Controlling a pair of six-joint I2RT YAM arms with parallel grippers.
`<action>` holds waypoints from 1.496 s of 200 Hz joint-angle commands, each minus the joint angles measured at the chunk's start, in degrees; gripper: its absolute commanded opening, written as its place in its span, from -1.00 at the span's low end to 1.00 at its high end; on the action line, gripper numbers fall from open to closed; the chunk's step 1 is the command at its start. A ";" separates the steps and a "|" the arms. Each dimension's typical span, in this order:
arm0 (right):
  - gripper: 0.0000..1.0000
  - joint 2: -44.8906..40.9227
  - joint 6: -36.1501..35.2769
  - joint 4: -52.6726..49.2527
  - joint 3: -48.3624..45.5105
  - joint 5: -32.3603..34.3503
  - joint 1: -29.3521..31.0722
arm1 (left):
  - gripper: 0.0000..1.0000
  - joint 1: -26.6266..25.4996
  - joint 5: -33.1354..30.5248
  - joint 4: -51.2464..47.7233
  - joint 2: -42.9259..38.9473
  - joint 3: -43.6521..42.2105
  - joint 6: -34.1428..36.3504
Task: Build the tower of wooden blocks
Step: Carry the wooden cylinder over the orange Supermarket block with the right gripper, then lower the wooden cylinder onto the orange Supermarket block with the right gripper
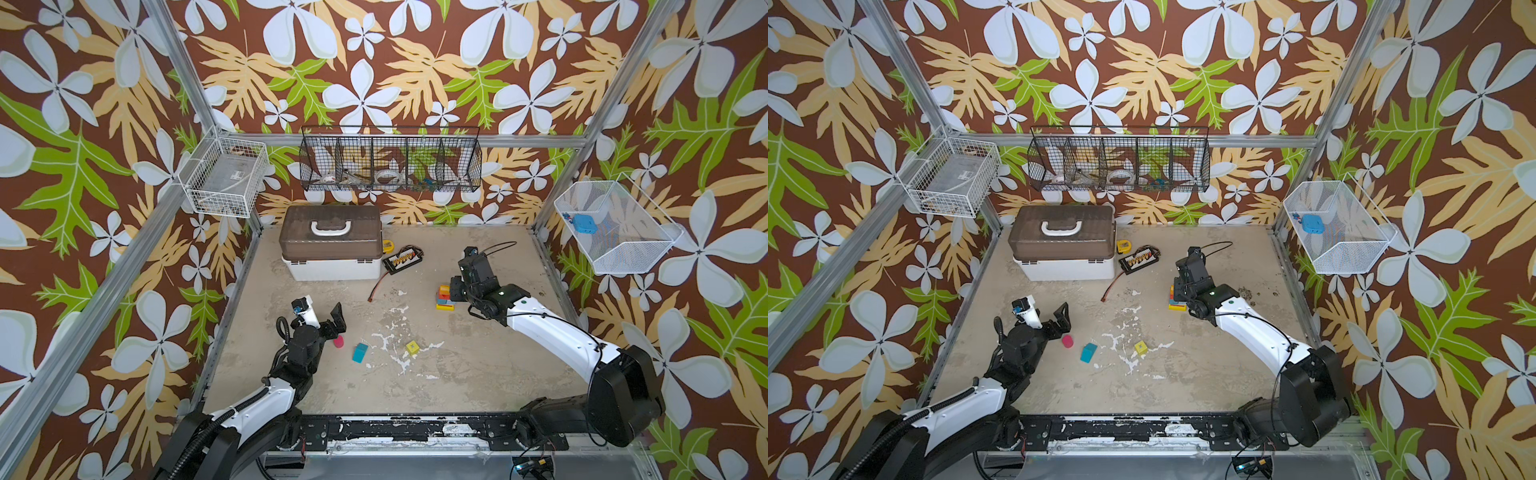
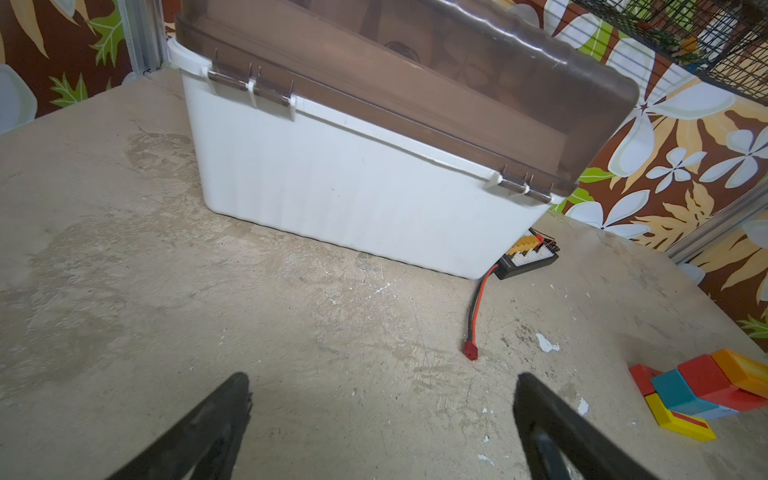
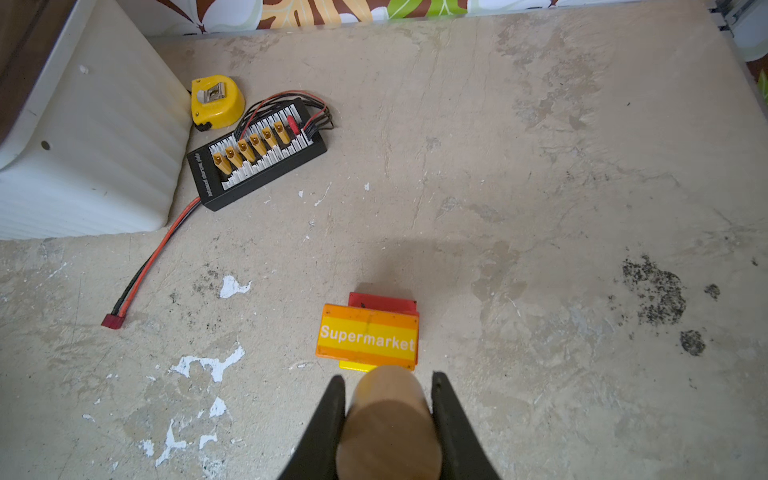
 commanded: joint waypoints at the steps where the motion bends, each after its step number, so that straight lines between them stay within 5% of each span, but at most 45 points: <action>1: -0.67 0.05 -1.71 2.97 -0.33 -0.99 -0.87 | 0.99 0.00 0.53 1.85 -0.26 0.24 0.74; 102: -0.78 7.88 -1.86 1.41 5.23 -3.48 -1.01 | 0.99 0.01 -0.20 2.03 0.00 0.37 0.79; 299: -0.76 8.41 -0.47 1.53 2.75 -1.13 -1.06 | 0.99 0.05 0.17 2.03 -0.42 0.06 0.79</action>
